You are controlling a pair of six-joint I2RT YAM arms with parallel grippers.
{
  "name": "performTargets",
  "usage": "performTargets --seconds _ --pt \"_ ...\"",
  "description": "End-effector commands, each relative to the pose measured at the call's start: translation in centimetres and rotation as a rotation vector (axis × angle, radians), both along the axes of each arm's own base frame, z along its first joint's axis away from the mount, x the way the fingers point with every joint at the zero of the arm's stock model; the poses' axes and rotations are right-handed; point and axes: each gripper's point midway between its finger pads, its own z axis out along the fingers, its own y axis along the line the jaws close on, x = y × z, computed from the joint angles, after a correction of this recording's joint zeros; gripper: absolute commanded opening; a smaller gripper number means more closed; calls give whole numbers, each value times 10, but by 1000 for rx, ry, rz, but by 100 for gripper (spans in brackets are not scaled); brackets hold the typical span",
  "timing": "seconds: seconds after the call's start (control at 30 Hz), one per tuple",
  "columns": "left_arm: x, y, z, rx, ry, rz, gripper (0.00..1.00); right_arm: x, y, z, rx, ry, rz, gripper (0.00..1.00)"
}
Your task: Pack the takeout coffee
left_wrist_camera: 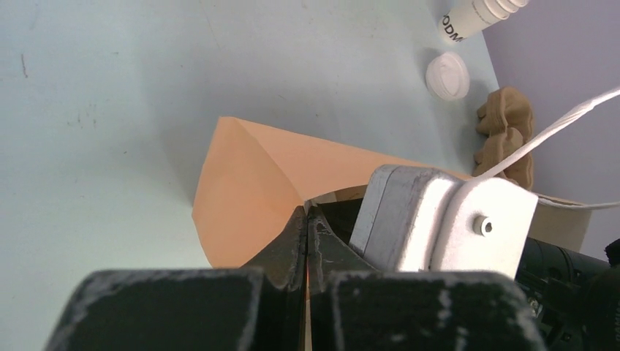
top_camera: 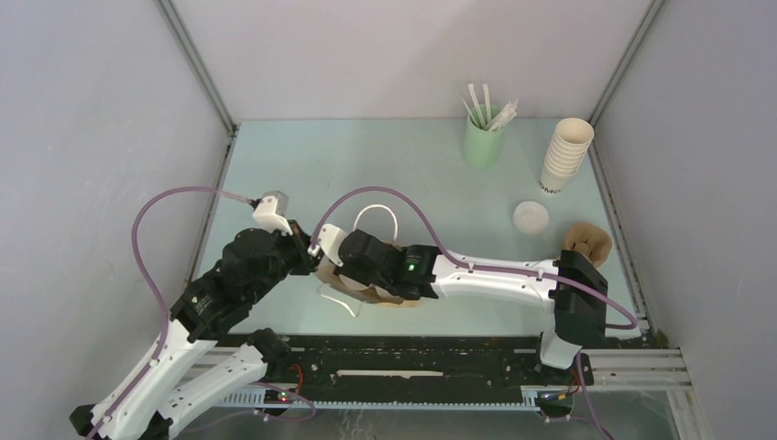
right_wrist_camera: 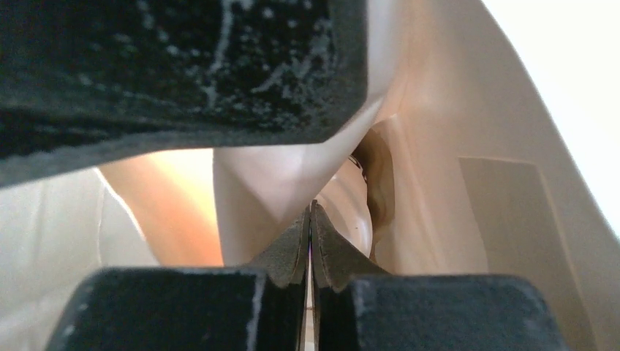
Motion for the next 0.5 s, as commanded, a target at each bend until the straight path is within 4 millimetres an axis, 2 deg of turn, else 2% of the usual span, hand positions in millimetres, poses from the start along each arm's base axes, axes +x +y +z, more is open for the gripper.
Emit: performTargets --seconds 0.0,0.27,0.37,0.47 --pt "-5 7 -14 88 69 0 0 20 7 -7 54 15 -34 7" --pt "13 5 10 150 74 42 1 36 0 -26 61 59 -67 6" --pt "20 3 18 169 63 48 10 41 0 -28 67 70 -62 6" --pt "28 5 27 197 51 68 30 47 -2 -34 63 92 -61 6"
